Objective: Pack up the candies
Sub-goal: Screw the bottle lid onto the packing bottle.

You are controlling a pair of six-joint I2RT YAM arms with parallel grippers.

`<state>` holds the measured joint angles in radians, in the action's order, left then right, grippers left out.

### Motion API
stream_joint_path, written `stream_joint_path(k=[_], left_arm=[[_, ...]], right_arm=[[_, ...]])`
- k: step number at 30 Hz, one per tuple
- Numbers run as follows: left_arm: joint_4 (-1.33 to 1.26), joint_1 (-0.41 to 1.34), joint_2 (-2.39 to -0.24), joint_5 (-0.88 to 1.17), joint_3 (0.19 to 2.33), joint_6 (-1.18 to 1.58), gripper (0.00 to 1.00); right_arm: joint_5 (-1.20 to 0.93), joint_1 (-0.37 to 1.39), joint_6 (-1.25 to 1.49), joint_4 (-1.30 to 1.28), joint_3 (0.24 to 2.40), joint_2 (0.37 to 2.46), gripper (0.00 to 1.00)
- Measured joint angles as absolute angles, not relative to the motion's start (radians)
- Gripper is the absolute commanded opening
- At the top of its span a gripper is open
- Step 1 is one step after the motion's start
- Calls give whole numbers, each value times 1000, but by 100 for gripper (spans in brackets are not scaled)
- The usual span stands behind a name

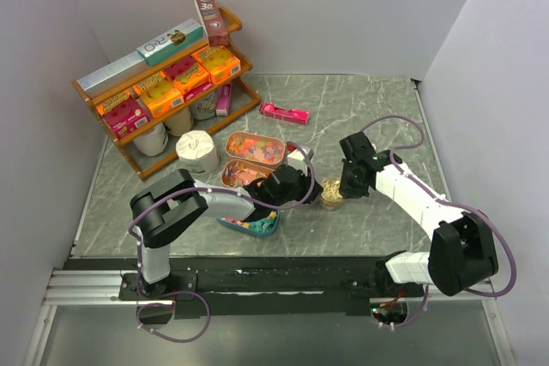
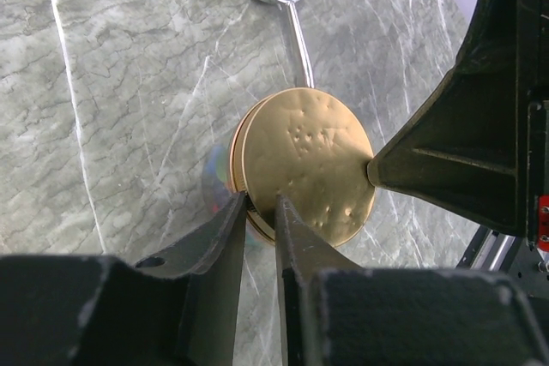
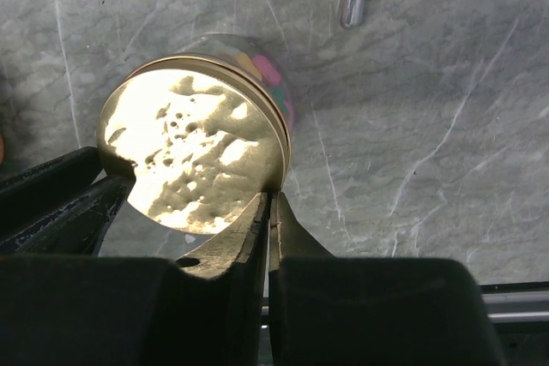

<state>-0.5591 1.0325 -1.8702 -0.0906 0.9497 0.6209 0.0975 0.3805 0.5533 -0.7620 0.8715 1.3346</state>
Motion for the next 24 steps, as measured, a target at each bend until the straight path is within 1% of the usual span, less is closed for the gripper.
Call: stream_joint_path(k=[6, 12, 17, 20, 22, 23, 24], left_arm=[[-622, 1028, -1871, -77, 917, 621, 12], [-680, 1020, -1884, -52, 897, 619, 8], [-711, 1017, -1894, -46, 890, 610, 7], [-740, 1017, -1900, -45, 879, 607, 8], [-756, 1017, -1902, -45, 874, 607, 10], [-761, 1017, -1903, -45, 872, 606, 12], [-764, 1017, -1902, -46, 871, 606, 17]], right_arm=[[96, 379, 557, -760, 870, 1335, 8], [96, 379, 559, -762, 873, 1335, 9], [96, 379, 561, -765, 884, 1338, 9], [96, 379, 564, -765, 884, 1337, 12], [96, 379, 569, -765, 884, 1336, 13], [96, 379, 572, -765, 885, 1335, 16], [96, 379, 574, -767, 886, 1335, 18]])
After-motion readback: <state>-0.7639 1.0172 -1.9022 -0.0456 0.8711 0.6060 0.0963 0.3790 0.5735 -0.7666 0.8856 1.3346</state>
